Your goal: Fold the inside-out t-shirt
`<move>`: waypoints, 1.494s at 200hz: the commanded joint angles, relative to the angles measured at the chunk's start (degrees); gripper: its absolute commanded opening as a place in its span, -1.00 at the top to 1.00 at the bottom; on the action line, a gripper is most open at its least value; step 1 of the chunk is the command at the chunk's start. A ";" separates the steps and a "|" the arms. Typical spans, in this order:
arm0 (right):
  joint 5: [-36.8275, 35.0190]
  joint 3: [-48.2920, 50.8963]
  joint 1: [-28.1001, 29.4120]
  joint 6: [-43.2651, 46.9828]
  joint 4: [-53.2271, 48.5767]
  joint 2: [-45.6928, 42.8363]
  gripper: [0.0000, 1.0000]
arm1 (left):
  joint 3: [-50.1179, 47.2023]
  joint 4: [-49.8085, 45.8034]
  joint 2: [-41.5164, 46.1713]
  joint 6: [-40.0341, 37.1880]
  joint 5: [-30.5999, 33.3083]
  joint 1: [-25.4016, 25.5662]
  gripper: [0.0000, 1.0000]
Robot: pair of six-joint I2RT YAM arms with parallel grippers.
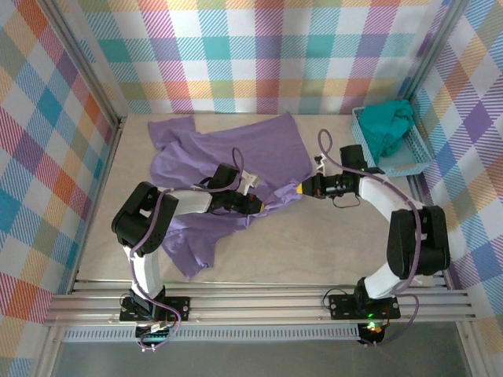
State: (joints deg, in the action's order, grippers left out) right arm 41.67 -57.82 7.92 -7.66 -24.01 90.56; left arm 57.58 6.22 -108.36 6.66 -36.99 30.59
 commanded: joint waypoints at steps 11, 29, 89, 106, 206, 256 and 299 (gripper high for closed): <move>-17.64 -2.94 -0.54 0.04 -2.40 4.25 0.89 | 1.63 0.29 -0.10 0.24 -0.36 -0.53 1.00; -20.98 -4.90 -0.50 -0.05 -1.99 6.46 0.80 | 1.59 0.14 -0.06 0.20 -0.62 -0.53 1.00; -33.33 -5.89 -0.19 0.34 -4.79 5.71 0.55 | 1.66 -0.42 0.26 -0.22 -0.53 -0.53 1.00; -29.63 -2.47 0.24 -0.94 -2.62 2.87 0.43 | 1.75 -0.21 -0.01 -0.06 -0.71 -0.54 1.00; -31.57 -0.25 6.88 -4.40 0.00 5.08 0.07 | 1.76 0.29 -0.10 0.46 -1.59 -0.43 1.00; -35.51 -3.58 7.19 -3.15 -1.32 8.28 0.22 | 1.66 0.25 0.12 0.33 -1.68 -0.35 1.00; -35.71 -4.58 7.19 -2.88 -1.91 10.05 0.42 | 1.77 0.12 0.01 0.30 -1.59 -0.35 1.00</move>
State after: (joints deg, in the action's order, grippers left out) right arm 6.46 -60.99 14.83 -11.09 -24.71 99.39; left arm 58.02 6.17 -108.38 6.68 -37.41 30.59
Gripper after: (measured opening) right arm 0.314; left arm 0.046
